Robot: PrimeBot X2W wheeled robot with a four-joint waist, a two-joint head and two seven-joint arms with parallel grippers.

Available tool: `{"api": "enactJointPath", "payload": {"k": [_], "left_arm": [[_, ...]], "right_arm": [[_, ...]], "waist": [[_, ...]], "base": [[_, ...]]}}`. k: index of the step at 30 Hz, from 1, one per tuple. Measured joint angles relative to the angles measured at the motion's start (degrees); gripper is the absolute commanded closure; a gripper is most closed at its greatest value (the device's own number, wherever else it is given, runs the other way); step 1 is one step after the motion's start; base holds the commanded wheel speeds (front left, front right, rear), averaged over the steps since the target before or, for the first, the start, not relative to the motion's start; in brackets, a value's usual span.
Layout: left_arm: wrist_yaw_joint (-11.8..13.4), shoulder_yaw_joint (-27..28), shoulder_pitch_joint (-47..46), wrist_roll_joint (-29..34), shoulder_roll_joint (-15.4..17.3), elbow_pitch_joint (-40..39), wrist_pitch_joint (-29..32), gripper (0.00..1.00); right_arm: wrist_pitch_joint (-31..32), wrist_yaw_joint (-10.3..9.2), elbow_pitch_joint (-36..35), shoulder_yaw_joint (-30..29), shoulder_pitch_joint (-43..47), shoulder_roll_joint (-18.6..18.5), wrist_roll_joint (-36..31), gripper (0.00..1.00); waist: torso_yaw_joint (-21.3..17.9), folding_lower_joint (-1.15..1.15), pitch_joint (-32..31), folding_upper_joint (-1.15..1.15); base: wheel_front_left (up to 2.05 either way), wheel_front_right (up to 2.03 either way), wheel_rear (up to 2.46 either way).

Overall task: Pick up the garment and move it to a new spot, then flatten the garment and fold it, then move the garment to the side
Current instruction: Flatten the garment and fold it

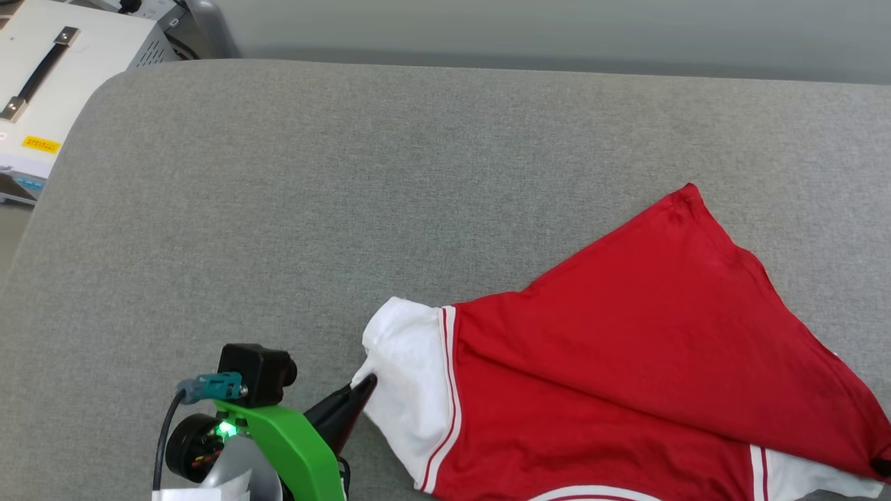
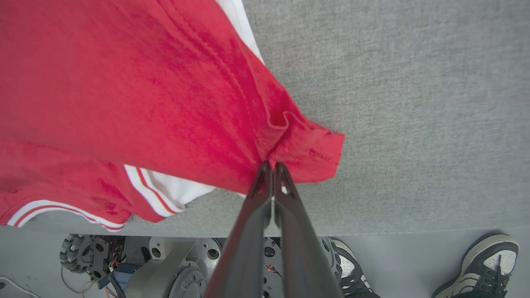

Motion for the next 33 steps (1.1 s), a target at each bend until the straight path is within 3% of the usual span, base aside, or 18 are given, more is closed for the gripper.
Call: {"api": "enactJointPath", "payload": {"k": [1,2,3,10,20,33], "left_arm": [[0.0,-0.04,0.0,-0.01,0.0,0.03,0.0,1.0],[-0.01,-0.04,-0.01,0.0,0.0,0.04,0.0,1.0],[-0.01,-0.03,-0.01,-0.01,0.0,0.04,-0.01,1.0],[-0.01,-0.24,-0.02,0.01,0.03,-0.26,-0.18,1.0],[-0.51,-1.18,-1.51,0.62,0.0,-2.03,-0.47,1.0],[-2.4,-3.81,-4.27,1.26,-2.21,-1.12,-2.32,1.0]], "right_arm": [[-0.14,0.0,0.04,0.15,0.0,0.04,0.03,0.96],[-0.64,0.0,-0.08,0.36,-0.01,0.04,0.1,0.55],[-0.99,0.0,-0.16,0.48,-0.03,0.03,0.15,0.0],[-0.27,0.0,-3.81,2.72,-1.76,-2.0,3.19,0.0],[5.13,0.0,-9.54,8.31,-15.55,-5.01,4.72,0.0],[6.73,0.0,0.91,15.1,-32.55,-7.71,-0.63,0.0]], "waist": [[0.08,0.0,-0.01,0.0],[0.15,0.0,-0.02,0.0],[0.21,0.0,-0.03,0.0],[0.78,0.0,0.24,0.0],[3.07,0.0,3.55,0.0],[9.84,0.01,10.64,0.0]], "base": [[0.0,0.0,0.0],[0.0,0.0,0.0],[0.0,0.0,0.0],[0.0,0.0,0.0],[0.0,0.0,0.0],[0.0,0.0,0.0]]}}
